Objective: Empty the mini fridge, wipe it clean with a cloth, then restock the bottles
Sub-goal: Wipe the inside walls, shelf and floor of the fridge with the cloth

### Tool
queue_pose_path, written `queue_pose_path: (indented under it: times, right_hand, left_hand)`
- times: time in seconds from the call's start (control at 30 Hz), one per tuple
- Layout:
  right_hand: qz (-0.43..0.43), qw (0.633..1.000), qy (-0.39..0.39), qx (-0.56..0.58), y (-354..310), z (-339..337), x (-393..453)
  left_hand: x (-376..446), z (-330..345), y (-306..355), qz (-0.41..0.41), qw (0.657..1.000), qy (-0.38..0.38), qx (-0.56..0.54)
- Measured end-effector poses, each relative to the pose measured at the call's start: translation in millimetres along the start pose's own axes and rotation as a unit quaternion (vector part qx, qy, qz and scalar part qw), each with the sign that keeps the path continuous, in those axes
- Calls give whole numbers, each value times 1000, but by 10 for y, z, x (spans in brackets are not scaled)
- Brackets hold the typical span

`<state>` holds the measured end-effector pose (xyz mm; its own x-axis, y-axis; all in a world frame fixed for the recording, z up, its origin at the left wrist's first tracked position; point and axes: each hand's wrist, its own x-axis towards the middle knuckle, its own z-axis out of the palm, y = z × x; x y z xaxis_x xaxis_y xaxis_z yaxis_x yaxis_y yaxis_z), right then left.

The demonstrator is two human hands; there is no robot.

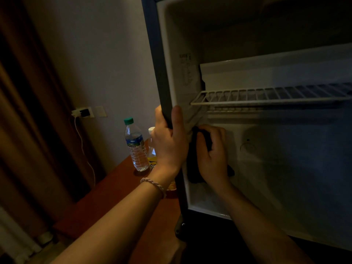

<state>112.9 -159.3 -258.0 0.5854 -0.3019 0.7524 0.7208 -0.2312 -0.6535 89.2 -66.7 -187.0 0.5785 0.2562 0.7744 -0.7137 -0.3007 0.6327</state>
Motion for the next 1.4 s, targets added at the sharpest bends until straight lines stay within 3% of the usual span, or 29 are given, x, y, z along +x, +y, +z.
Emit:
queue_pose_path:
  times: [0.4, 0.77, 1.07, 1.4]
  right_hand:
    - [35, 999, 22, -20, 462, 30, 508]
    - [1, 999, 38, -2, -41, 48, -90]
    - [-28, 999, 38, -21, -22, 62, -55]
    - [52, 998, 15, -25, 287, 70, 335]
  left_hand:
    - [6, 5, -1, 7, 1000, -4, 11]
    - [-4, 2, 30, 4, 1000, -2, 14]
    - [5, -3, 18, -2, 1000, -8, 8]
    - [12, 11, 21, 6, 1000, 1, 8]
